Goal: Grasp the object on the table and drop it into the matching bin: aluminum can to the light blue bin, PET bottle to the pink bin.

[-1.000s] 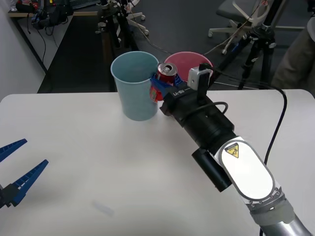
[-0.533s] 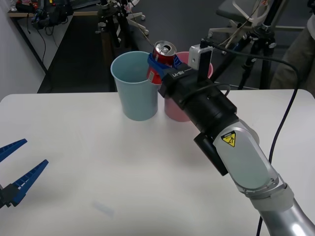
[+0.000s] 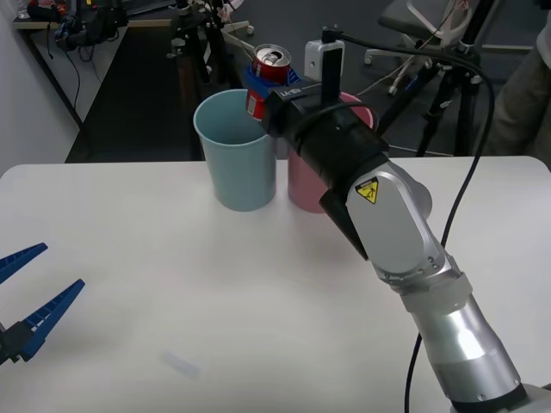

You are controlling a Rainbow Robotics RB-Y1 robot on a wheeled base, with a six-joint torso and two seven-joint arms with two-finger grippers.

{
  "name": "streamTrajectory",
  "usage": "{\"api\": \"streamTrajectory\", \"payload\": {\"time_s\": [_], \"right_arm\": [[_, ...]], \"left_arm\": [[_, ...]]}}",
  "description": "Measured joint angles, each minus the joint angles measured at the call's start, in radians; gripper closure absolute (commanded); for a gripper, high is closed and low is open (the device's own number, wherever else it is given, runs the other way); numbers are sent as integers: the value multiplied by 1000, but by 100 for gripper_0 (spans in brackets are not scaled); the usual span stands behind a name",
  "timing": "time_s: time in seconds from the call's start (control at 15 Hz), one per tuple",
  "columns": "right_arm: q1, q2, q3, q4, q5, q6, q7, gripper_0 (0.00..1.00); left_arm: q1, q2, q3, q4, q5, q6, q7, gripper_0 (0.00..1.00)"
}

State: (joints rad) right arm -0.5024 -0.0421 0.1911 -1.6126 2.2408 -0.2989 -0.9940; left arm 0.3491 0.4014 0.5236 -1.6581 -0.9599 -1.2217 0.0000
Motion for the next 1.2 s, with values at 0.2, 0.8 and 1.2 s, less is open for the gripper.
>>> {"api": "streamTrajectory", "payload": {"time_s": [0.2,0.8,1.2], "right_arm": [[-94,31,-31,131,29,14,4,100],[-288,59,-50,416,39,96,3,100],[-291,59,-49,426,39,98,2,0]], "left_arm": [[0,0,0,0,0,0,0,0],[0,0,0,0,0,0,0,0],[0,0,0,0,0,0,0,0]]}}
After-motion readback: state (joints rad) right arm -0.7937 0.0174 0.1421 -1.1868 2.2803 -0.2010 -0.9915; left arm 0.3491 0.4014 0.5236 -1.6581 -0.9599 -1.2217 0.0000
